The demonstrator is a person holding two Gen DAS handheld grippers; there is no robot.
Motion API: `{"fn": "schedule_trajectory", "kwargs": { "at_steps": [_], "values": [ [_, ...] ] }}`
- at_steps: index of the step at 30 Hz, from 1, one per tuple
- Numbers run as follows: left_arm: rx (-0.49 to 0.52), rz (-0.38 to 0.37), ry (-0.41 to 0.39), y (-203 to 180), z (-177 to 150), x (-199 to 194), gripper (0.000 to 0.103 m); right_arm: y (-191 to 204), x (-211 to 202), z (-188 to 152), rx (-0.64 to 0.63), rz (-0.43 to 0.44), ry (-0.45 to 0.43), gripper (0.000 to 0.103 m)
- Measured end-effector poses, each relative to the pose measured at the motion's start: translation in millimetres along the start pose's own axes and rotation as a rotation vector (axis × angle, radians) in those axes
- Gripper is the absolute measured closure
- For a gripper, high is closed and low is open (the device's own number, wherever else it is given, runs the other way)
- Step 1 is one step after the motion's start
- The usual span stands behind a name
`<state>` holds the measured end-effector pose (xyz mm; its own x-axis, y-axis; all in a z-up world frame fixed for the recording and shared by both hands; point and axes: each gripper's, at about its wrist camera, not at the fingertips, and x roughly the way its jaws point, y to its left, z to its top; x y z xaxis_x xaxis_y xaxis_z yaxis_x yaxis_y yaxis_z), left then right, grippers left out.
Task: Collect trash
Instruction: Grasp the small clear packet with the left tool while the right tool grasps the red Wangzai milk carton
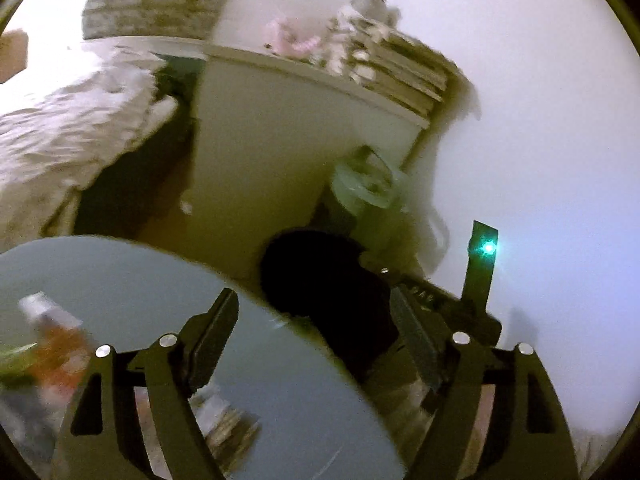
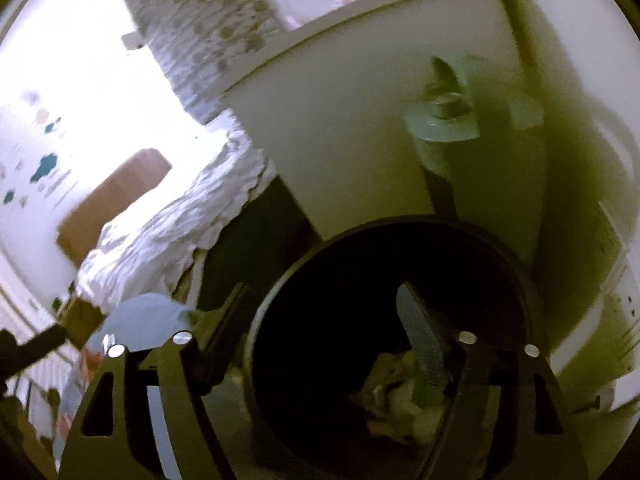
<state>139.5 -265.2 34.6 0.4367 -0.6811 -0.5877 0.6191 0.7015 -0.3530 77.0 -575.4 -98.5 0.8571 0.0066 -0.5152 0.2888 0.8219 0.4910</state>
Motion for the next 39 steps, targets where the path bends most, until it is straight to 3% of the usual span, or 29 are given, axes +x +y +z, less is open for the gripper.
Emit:
{"fn": "schedule_trajectory", "kwargs": {
  "at_steps": [5, 9, 14, 16, 18, 21, 22, 23, 24, 28, 29, 31, 32, 39],
  "values": [
    [-0.136, 0.176, -0.028, 76.2, -38.0, -73.9, 0.017, 42.3, -5.0, -13.8, -0.137, 0.086, 0.031, 0.027],
    [-0.279, 0.268, -0.018, 139.4, -70.6, -104.8, 0.019, 83.9, -4.8, -30.7, -0.224, 0.175, 0.107, 0.027],
    [-0.364, 0.288, 0.002, 189.2, -90.6, -107.9, 0.024, 171.8, -9.9, -49.3, -0.387, 0.305, 0.187, 0.027],
    [-0.352, 0.275, 0.031, 197.2, -91.2, -95.2, 0.028, 209.4, -4.7, -56.6, -0.459, 0.338, 0.242, 0.027],
    [-0.352, 0.248, 0.050, 204.7, -93.5, -89.0, 0.041, 235.2, 2.5, -61.3, -0.516, 0.346, 0.282, 0.024],
    [-0.321, 0.241, 0.061, 209.8, -95.6, -83.1, 0.047, 272.6, 17.7, -70.5, -0.601, 0.339, 0.337, 0.019],
    [-0.310, 0.244, 0.062, 210.9, -94.9, -82.5, 0.052, 281.2, 22.1, -73.3, -0.623, 0.328, 0.353, 0.019],
    [-0.311, 0.235, 0.070, 211.6, -97.0, -82.9, 0.067, 290.1, 28.9, -76.5, -0.645, 0.317, 0.376, 0.019],
    [-0.315, 0.228, 0.075, 212.9, -97.7, -81.9, 0.071, 297.3, 34.7, -79.2, -0.657, 0.315, 0.398, 0.019],
    [-0.275, 0.229, 0.061, 206.1, -101.1, -86.8, 0.078, 312.8, 55.8, -92.5, -0.712, 0.263, 0.460, 0.019],
    [-0.270, 0.227, 0.058, 205.0, -100.1, -87.0, 0.079, 317.4, 63.9, -98.2, -0.727, 0.245, 0.489, 0.021],
    [-0.274, 0.216, 0.044, 202.7, -101.3, -92.5, 0.082, 319.6, 74.5, -106.0, -0.734, 0.240, 0.533, 0.049],
    [-0.273, 0.214, 0.025, 200.3, -102.2, -99.3, 0.083, 318.0, 77.2, -108.5, -0.736, 0.234, 0.547, 0.049],
    [-0.247, 0.209, -0.115, 180.9, -82.2, -142.8, 0.084, 274.4, 35.8, -64.8, -0.514, 0.387, 0.372, 0.049]
  ]
}}
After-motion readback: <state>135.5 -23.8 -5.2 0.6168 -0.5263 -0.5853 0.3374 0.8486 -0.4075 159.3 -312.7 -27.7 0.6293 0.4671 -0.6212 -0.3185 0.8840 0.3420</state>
